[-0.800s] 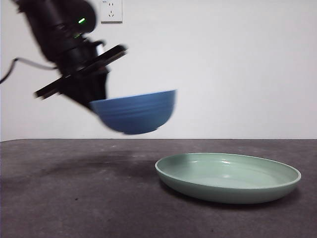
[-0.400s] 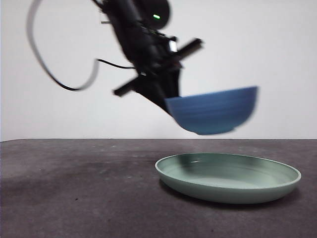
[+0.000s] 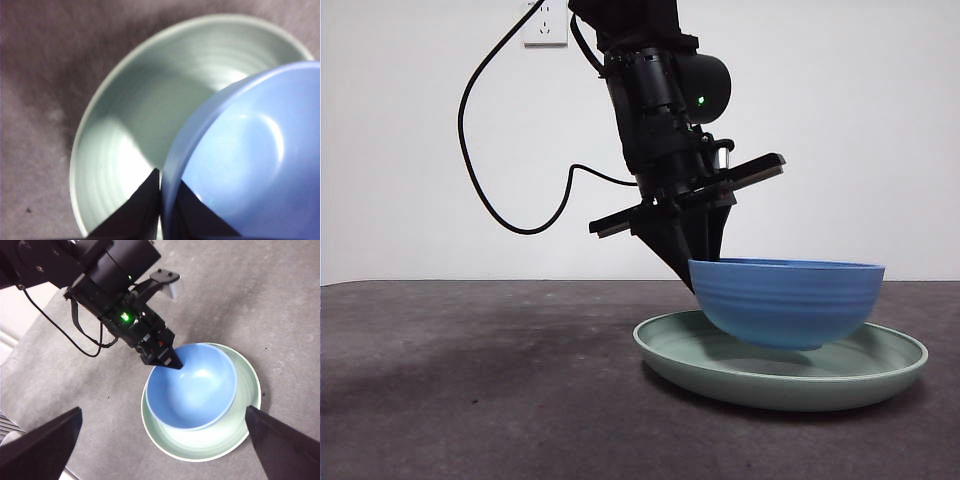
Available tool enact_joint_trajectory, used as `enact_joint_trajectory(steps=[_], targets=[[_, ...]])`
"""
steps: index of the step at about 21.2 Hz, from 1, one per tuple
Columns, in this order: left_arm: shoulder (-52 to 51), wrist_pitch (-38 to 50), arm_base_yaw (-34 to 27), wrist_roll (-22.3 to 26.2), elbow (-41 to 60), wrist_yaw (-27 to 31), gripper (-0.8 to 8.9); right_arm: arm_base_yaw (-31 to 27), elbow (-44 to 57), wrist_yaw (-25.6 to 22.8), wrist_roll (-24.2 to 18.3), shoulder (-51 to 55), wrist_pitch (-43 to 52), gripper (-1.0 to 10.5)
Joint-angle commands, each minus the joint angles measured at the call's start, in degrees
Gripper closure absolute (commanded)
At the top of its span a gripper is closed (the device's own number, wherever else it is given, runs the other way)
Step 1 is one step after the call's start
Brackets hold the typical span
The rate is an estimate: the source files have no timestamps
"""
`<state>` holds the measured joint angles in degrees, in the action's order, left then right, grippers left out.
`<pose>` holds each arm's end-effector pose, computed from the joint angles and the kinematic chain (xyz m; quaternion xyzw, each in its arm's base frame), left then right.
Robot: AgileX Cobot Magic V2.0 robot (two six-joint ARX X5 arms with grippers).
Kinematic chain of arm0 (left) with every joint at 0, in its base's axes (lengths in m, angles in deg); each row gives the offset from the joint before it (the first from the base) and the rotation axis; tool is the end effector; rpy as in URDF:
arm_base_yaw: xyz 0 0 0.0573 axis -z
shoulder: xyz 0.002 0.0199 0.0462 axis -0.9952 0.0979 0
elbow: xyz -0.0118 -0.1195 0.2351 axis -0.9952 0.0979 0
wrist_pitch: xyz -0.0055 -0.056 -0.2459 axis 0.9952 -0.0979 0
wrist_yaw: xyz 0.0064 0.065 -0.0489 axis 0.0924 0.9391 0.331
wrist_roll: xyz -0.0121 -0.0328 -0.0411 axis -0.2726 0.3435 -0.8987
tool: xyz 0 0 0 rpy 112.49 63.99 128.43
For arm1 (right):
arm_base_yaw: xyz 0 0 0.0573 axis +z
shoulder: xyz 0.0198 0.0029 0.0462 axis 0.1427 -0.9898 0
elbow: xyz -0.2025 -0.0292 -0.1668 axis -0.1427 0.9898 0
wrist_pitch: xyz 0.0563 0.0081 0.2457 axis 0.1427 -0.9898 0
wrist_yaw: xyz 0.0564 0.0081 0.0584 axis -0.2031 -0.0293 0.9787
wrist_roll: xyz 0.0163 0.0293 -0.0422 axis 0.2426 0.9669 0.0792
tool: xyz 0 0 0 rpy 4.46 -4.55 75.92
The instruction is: Pick up the blue bowl, put it on the green plate, put it on desk
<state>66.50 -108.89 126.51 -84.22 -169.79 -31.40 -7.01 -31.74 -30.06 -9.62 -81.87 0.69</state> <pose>0.3385 -0.3154 0.2159 0.0739 0.6357 -0.2993 0.7078 0.1226 0.0200 0.3409 0.1447 0.3218 0.2956 0.8878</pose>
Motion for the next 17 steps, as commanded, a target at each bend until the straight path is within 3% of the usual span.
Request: enact_joint_trajectory(steps=[1,4,10,14,17], targets=[[1.77,-0.04,0.63,1.38,-1.92,0.17,8.05,0.17,-0.94,-0.15,-0.68,-0.28,0.46,4.3],[2.67,-0.31,0.63,1.51,-1.92,0.17,7.99,0.17,-0.94,-0.15,-0.68,-0.28,0.46,4.3],[3.61,1.22,0.63,1.46,-1.92,0.15,5.96,0.17,-0.94,-0.15,-0.70,-0.28,0.44,4.3],[3.61,0.72,-0.13,1.57,-3.74,0.17,3.63,0.17,-0.94,-0.15,-0.70,-0.28,0.44,4.3],[3.56,-2.95,-1.29,1.73,-7.45,0.17,3.46,0.17,-0.94,-0.15,-0.79,-0.28,0.46,4.3]])
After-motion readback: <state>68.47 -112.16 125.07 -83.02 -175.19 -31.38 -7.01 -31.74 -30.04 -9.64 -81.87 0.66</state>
